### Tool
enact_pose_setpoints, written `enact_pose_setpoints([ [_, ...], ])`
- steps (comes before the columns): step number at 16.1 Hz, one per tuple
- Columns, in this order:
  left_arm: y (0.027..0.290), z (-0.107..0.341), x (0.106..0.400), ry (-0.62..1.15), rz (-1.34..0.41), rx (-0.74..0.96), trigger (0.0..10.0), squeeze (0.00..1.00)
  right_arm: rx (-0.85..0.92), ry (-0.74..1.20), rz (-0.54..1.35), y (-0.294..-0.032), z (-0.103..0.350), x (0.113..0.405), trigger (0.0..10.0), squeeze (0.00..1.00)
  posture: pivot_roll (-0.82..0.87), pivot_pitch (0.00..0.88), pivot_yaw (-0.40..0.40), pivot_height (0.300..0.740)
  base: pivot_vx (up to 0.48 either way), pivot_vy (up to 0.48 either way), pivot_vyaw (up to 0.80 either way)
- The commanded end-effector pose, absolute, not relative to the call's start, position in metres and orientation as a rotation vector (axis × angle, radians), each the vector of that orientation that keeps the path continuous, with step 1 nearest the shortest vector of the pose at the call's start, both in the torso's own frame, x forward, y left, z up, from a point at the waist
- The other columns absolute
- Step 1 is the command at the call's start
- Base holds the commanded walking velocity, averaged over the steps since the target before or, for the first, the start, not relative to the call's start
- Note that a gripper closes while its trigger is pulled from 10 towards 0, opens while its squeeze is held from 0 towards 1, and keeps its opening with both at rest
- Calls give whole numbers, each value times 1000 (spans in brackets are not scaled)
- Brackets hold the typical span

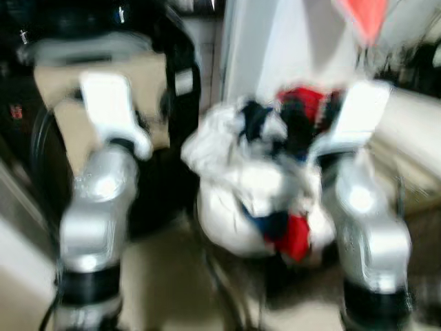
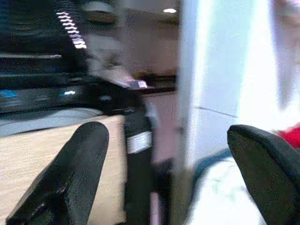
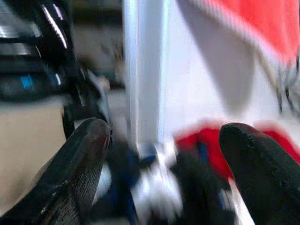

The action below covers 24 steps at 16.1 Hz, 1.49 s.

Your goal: Clothes washing

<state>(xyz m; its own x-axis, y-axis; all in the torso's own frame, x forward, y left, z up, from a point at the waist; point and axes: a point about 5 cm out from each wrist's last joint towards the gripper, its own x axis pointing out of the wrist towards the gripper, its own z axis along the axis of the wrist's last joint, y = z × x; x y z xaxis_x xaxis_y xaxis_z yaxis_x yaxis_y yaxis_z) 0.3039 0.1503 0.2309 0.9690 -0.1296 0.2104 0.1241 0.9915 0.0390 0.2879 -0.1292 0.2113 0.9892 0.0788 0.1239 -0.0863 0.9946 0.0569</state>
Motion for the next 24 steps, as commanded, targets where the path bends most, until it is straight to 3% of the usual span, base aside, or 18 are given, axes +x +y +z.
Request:
enact_pose_setpoints([
  [1,150,235,305,-221,-137,43,10000,0,59,-149,99,-125,219,287,10000,0,-81,3,-72,740,0,480,-756],
  [8,147,228,309,-194,-171,92,10000,0,81,-124,75,-127,209,285,10000,0,-80,0,-52,740,0,480,-754],
  [11,140,223,312,-184,-200,208,10000,0,90,-122,8,-137,204,284,10000,0,-86,0,-37,740,0,-320,-494],
  [15,140,212,306,-151,-194,87,10000,0,47,-121,49,-137,200,280,10000,0,-83,0,-30,740,0,-120,0],
  [21,134,197,299,-138,-252,121,10000,0,51,-92,10,-147,182,266,10000,0,-90,0,-30,740,0,0,0],
  [24,128,188,299,-120,-277,129,10000,0,33,-80,-5,-154,173,258,10000,0,-97,0,-22,740,0,264,-683],
])
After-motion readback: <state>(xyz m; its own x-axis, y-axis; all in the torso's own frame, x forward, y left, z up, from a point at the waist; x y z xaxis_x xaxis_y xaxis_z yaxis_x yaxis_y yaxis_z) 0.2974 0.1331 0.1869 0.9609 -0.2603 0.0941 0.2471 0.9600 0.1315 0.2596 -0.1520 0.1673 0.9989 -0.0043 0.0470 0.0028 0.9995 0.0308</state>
